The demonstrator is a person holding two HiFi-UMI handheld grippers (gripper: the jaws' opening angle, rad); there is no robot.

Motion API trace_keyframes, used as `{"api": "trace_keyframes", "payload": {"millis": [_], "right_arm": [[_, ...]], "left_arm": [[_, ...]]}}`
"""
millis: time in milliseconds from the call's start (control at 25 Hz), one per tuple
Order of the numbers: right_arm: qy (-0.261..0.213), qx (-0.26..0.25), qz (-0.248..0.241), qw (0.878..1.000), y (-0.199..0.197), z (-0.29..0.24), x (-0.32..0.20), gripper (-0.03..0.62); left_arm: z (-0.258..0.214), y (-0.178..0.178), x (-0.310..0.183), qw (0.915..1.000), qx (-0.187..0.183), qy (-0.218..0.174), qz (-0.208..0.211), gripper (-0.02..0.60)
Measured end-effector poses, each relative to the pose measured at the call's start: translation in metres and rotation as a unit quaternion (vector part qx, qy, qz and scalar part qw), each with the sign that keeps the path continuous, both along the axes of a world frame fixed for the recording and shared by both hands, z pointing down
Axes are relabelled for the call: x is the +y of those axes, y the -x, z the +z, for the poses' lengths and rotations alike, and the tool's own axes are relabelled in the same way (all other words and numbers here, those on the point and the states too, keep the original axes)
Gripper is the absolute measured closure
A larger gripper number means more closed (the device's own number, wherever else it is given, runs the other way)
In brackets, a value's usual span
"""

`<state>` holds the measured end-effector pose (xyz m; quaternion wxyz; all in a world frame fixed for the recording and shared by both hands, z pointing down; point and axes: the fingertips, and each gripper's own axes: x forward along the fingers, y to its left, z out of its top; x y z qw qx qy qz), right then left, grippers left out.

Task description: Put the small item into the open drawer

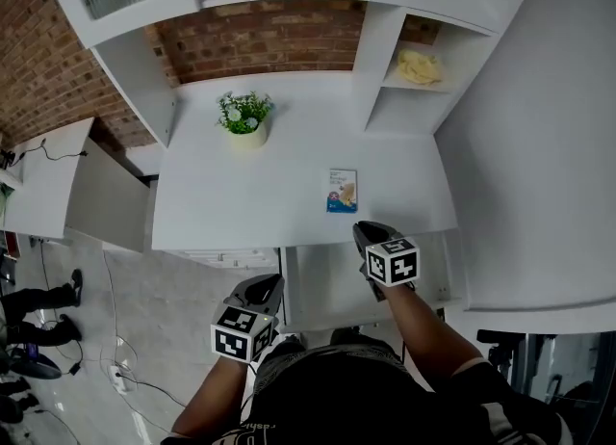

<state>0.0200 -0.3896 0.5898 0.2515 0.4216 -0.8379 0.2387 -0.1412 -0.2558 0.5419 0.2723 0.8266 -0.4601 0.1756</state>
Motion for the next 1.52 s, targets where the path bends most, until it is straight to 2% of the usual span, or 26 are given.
{"api": "trace_keyframes", "payload": {"millis": [120,400,720,840,1280,1520], "right_arm": [[0.004,0.010,0.012,1.000,0.004,0.015,-0.029,0.518],[0.029,0.019,0.009,0.999,0.026,0.055,-0.083,0.441],[0.064,0.062,0.062,0.994,0.023,0.102,-0.126,0.260],[0.073,0.080,0.081,0.991,0.022,0.113,-0.139,0.223],[0.133,0.118,0.126,0.976,0.020,0.156,-0.154,0.160],[0.133,0.131,0.121,0.975,0.022,0.160,-0.153,0.158]], "left_arm": [[0.007,0.003,0.003,0.9998,-0.007,0.016,-0.011,0.566],[0.019,0.010,0.005,0.9981,-0.009,0.038,-0.047,0.566],[0.024,0.019,0.006,0.9958,-0.005,0.048,-0.077,0.566],[0.028,0.027,0.011,0.9943,-0.008,0.056,-0.090,0.566],[0.035,0.041,0.014,0.9904,-0.005,0.067,-0.121,0.566],[0.038,0.045,0.016,0.9902,-0.003,0.071,-0.120,0.566]]}}
